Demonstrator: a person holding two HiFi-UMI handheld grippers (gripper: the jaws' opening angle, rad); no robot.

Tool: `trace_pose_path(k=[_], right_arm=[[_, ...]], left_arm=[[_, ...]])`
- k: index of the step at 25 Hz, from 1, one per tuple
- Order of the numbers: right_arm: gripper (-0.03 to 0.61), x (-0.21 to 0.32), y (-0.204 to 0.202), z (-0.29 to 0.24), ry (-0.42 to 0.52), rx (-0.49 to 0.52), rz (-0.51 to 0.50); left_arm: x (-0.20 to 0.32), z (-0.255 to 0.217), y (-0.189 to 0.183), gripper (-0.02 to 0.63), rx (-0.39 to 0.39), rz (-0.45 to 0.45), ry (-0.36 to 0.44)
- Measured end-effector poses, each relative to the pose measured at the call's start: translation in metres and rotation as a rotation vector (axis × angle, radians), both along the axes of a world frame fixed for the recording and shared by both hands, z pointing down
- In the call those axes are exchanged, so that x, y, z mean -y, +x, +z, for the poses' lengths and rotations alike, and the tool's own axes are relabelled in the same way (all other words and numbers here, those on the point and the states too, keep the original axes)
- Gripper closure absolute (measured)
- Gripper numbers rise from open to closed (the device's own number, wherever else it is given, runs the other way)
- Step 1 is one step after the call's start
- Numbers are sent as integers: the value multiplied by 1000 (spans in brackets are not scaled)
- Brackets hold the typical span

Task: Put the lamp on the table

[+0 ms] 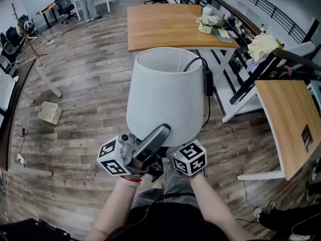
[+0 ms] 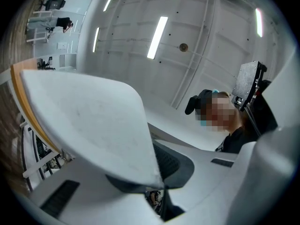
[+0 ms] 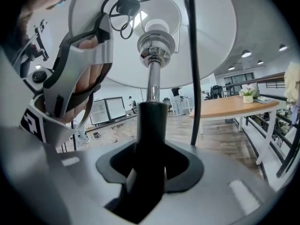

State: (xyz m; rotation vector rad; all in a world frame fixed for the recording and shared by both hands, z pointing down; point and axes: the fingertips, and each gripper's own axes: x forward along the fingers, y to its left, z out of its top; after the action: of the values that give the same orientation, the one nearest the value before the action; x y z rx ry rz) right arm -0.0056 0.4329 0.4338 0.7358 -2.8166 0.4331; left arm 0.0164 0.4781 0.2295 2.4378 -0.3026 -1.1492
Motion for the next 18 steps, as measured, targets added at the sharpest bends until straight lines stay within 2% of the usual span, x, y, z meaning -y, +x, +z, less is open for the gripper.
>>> trace_pose_path(k=[4, 11, 18], right_arm=[[413, 23, -11, 6, -10, 1, -23], [414, 96, -17, 8, -19, 23, -30], [413, 180, 3, 12, -28, 4, -3]], left_arm=[[27, 5, -11, 588, -7, -24, -14], [101, 7, -10, 588, 21, -28, -16], [188, 10, 3, 589, -9, -8, -35]])
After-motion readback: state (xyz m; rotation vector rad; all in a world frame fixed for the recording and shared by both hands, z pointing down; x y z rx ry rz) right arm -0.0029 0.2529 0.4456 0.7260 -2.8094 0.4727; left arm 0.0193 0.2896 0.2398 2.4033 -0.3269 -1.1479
